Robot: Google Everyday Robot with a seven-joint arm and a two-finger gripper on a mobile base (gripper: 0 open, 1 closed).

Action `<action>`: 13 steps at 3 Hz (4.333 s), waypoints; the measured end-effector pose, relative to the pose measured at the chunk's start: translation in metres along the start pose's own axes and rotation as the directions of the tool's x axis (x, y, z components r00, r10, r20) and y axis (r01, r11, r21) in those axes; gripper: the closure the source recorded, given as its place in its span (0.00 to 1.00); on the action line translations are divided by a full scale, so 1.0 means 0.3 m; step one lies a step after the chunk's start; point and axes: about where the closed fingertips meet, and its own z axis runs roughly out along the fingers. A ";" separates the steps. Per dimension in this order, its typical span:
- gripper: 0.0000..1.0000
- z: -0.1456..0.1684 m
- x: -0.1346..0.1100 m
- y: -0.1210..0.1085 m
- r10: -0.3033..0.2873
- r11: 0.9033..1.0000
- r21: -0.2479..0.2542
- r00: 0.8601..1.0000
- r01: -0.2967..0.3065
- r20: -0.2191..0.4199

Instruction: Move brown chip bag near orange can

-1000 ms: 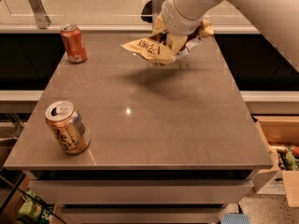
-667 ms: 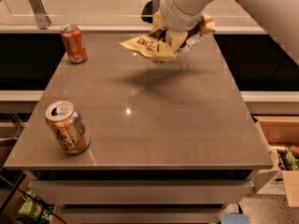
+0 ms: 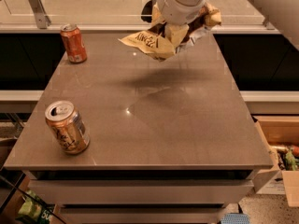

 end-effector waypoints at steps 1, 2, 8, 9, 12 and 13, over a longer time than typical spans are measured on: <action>1.00 -0.030 -0.028 0.034 0.031 0.999 0.015 0.999 -0.031 -0.023; 1.00 -0.052 -0.077 0.068 0.063 0.998 0.035 0.997 -0.061 -0.047; 1.00 -0.089 -0.249 0.364 0.310 0.935 0.188 0.950 -0.300 -0.028; 1.00 -0.091 -0.235 0.412 0.325 0.925 0.200 0.945 -0.324 0.030; 1.00 -0.118 -0.376 0.361 0.344 0.927 0.150 0.939 -0.344 0.025; 1.00 -0.099 -0.419 0.347 0.357 0.923 0.140 0.934 -0.358 0.029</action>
Offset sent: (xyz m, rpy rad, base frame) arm -0.0570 0.0112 -0.0077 0.0341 -0.0538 -0.1271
